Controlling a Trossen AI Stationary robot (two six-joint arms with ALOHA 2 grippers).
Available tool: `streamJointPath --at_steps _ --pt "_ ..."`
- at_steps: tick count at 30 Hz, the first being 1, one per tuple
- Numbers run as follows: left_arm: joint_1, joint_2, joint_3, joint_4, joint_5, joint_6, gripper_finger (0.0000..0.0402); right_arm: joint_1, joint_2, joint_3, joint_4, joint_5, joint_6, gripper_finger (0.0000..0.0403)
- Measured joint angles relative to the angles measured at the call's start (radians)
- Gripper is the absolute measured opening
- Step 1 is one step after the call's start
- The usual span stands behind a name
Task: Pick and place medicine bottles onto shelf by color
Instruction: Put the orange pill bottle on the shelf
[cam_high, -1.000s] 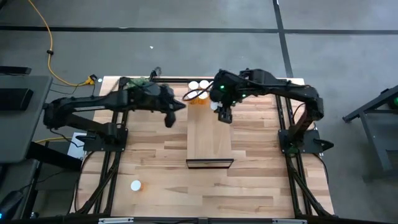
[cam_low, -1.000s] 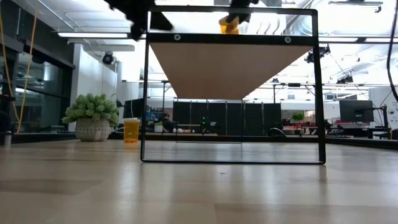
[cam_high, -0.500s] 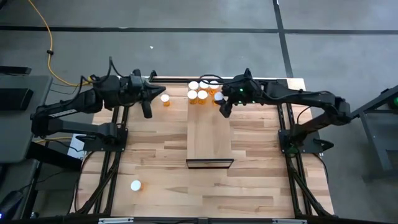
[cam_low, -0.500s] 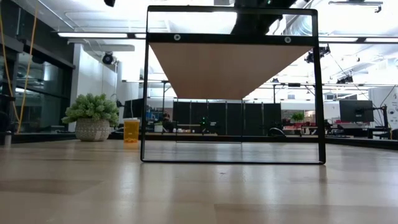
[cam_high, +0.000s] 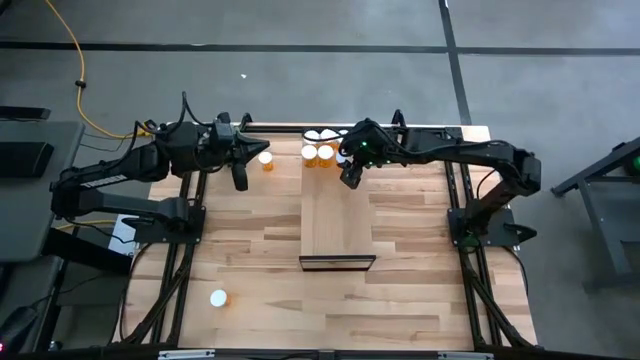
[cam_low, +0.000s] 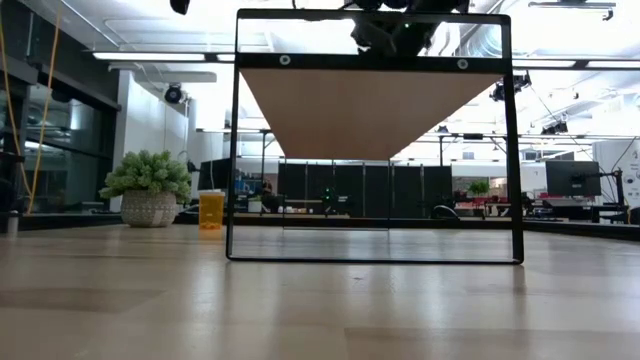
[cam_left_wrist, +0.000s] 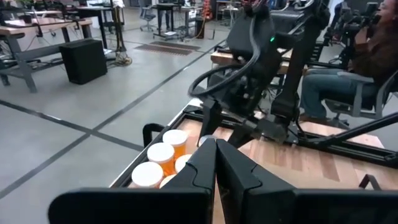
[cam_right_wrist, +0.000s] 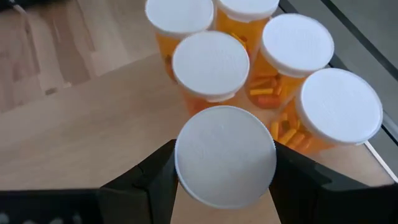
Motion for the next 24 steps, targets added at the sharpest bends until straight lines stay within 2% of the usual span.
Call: streamJointPath --at_steps 24 --pt "0.0 -0.001 0.0 0.001 0.008 0.0 0.0 -0.009 0.029 0.001 0.017 0.043 0.024 0.0195"
